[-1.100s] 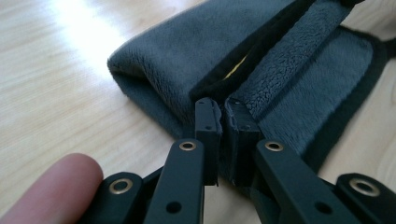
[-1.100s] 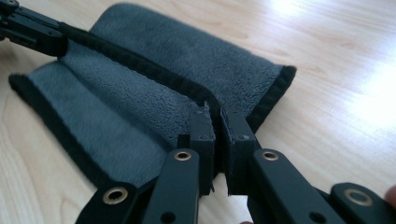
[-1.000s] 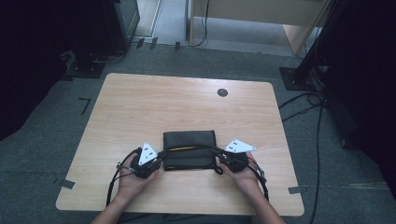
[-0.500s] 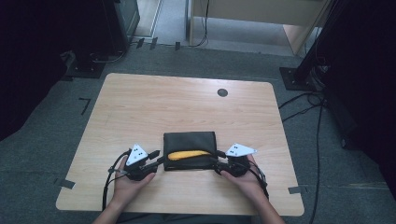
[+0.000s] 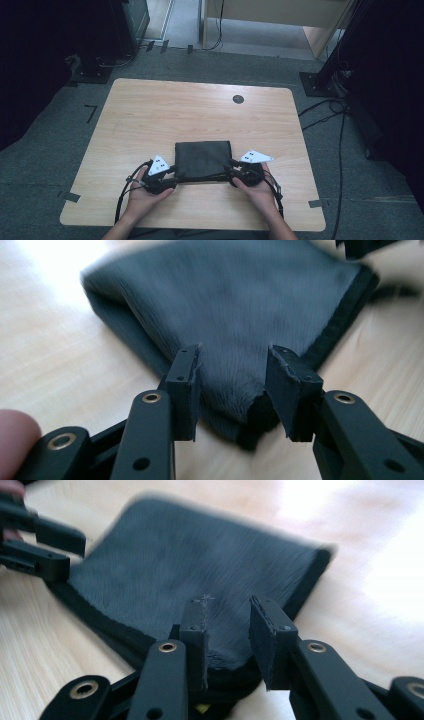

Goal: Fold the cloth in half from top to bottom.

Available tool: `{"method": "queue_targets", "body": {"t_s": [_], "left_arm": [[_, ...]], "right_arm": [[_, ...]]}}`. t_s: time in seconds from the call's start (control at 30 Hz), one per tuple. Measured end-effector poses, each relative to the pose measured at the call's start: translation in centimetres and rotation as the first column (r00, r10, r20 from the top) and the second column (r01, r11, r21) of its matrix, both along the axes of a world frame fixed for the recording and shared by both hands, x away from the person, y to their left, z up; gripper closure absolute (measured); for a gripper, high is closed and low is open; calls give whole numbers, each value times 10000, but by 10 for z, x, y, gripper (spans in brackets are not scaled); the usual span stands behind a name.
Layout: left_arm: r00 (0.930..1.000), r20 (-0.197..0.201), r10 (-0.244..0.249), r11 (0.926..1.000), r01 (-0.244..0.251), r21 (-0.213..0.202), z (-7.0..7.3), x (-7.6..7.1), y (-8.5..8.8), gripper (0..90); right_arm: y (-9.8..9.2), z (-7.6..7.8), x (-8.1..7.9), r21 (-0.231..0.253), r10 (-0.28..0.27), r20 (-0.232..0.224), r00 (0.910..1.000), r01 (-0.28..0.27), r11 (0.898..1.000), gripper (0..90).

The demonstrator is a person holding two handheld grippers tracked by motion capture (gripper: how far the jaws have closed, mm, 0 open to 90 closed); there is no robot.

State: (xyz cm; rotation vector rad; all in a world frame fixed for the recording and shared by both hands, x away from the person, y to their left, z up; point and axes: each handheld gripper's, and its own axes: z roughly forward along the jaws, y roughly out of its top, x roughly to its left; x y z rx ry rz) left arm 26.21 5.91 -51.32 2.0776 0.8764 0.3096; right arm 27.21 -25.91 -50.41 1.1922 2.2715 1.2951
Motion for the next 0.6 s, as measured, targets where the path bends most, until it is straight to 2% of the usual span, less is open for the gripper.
{"method": "queue_targets", "body": {"t_s": [0.07,0.1,0.2,0.27,0.37,0.43,0.5,0.6], "left_arm": [[10000,78,54,10000,-55,82,1,-2,2,570],[9999,137,96,9998,-98,153,1,-2,3,562],[9997,178,172,9997,-176,185,1,-3,3,545],[9995,157,285,9995,-287,127,1,-2,4,509],[9987,102,495,9985,-492,-229,4,-1,11,428],[9966,225,798,9962,-790,-357,8,0,18,375],[9929,-1,1192,9904,-1189,-710,11,2,26,311],[9858,-305,1653,9807,-1676,-1004,13,5,40,218]], "right_arm": [[3,-5,-4,-483,5,-273,9996,-18,9988,640],[2,-7,-5,-571,40,-340,9994,-60,9984,638],[-1,-9,-7,-475,111,-298,9995,-125,9988,622],[-1,-7,-7,-508,-19,-332,9994,2,9987,573],[2,3,-8,-190,-244,-181,9995,240,9995,518],[10,14,-7,109,-356,-30,9994,356,9993,477],[24,23,-6,171,-198,142,9997,195,9997,424],[50,23,-2,-480,-153,252,9996,165,9987,374]]}}
